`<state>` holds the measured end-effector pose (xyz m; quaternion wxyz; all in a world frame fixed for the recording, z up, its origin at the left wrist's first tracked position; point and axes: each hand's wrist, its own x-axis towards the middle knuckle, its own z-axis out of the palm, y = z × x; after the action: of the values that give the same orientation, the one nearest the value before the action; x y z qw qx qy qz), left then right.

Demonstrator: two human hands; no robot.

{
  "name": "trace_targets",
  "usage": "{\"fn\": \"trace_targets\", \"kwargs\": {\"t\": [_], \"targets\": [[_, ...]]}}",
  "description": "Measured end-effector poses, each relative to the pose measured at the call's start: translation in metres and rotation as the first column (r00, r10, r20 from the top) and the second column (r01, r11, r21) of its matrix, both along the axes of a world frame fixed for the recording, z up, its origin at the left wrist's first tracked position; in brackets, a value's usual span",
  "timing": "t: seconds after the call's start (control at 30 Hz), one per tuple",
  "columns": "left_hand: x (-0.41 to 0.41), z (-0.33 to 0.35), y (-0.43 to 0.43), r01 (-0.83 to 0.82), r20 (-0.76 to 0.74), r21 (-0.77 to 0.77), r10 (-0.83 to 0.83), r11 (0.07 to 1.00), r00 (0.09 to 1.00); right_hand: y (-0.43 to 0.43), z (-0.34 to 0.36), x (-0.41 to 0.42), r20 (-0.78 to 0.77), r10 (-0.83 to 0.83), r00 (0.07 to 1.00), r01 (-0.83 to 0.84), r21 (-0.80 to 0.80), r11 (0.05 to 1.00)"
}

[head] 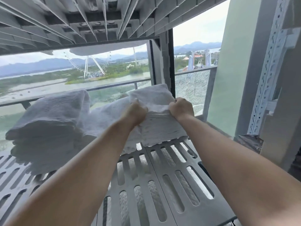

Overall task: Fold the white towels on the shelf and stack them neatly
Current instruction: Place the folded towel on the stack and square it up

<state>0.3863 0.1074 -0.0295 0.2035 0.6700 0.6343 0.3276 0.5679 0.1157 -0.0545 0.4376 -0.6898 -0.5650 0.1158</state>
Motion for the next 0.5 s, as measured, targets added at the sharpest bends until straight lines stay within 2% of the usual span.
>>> {"fn": "trace_targets", "kwargs": {"t": [0.07, 0.13, 0.23, 0.3, 0.5], "targets": [[0.002, 0.000, 0.002, 0.008, -0.089, 0.018, -0.006, 1.000, 0.996, 0.003, 0.002, 0.002, 0.001, -0.016, 1.000, 0.016, 0.041, 0.999], [0.003, 0.000, 0.003, 0.029, -0.142, 0.032, -0.024, 0.999, 0.990, 0.005, 0.006, 0.001, 0.026, -0.014, 1.000, 0.010, 0.153, 0.988], [0.003, 0.000, 0.001, 0.034, -0.187, 0.031, -0.028, 0.999, 0.982, 0.006, 0.008, 0.002, 0.091, 0.001, 0.996, -0.032, 0.340, 0.940], [0.005, 0.000, -0.004, 0.027, -0.195, 0.019, -0.023, 0.999, 0.981, 0.008, 0.003, 0.003, 0.121, 0.000, 0.993, -0.049, 0.401, 0.915], [0.010, 0.000, -0.025, 0.104, -0.338, -0.013, -0.102, 0.995, 0.936, 0.017, -0.015, 0.012, -0.015, -0.032, 0.999, 0.035, 0.225, 0.974]]}}
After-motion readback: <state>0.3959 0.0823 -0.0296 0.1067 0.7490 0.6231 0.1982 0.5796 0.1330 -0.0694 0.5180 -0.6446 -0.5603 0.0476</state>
